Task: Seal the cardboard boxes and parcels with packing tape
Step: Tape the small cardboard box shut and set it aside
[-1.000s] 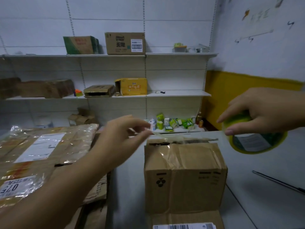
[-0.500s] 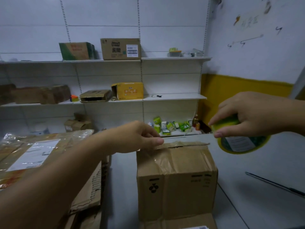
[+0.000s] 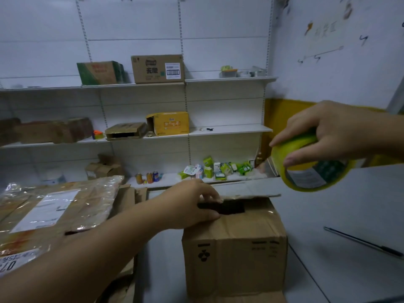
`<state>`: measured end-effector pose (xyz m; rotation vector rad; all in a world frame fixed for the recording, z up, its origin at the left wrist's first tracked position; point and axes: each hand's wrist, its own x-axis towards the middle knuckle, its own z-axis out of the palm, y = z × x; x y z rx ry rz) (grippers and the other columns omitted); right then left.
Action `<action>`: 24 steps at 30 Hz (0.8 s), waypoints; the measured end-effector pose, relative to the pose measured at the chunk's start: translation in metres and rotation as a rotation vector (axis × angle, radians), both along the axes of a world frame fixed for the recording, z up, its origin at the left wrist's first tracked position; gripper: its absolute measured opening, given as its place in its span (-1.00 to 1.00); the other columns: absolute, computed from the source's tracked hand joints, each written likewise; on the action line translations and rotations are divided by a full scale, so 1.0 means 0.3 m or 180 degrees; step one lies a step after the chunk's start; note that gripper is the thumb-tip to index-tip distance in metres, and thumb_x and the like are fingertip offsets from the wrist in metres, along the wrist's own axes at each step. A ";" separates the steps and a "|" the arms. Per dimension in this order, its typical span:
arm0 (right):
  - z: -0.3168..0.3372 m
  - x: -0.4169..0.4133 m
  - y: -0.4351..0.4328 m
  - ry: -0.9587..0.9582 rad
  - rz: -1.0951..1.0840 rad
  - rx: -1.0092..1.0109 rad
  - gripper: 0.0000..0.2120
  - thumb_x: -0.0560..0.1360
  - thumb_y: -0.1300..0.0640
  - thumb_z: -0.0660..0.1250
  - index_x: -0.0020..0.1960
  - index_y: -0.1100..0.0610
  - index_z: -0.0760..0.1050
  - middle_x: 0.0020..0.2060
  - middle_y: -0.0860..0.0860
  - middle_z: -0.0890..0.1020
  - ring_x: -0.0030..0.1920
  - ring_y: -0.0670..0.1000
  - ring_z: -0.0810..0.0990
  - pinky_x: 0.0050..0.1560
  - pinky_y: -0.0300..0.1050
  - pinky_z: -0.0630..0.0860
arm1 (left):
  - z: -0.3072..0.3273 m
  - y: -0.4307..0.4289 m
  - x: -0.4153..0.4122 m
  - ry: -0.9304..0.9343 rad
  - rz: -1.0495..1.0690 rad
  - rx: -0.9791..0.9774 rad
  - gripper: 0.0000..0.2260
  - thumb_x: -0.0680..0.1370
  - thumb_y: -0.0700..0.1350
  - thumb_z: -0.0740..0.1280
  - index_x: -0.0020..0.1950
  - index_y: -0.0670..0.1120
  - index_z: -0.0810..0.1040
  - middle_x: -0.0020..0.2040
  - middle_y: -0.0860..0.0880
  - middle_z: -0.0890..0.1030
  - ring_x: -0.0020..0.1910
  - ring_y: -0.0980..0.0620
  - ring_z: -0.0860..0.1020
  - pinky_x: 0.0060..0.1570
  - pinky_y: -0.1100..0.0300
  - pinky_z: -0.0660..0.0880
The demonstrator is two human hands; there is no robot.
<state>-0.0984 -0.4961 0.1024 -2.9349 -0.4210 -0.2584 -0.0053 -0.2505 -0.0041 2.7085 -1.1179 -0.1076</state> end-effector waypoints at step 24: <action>-0.020 -0.054 0.016 0.0255 -0.0020 0.0204 -0.52 0.08 -0.57 0.27 -0.12 -0.38 0.60 -0.20 -0.43 0.56 -0.15 -0.32 0.52 -0.20 -0.25 0.40 | -0.095 0.054 -0.014 0.0401 -0.0020 0.0171 -0.50 0.61 0.19 0.07 0.53 0.21 0.02 0.54 0.17 0.07 0.50 0.08 0.13 0.41 0.11 0.14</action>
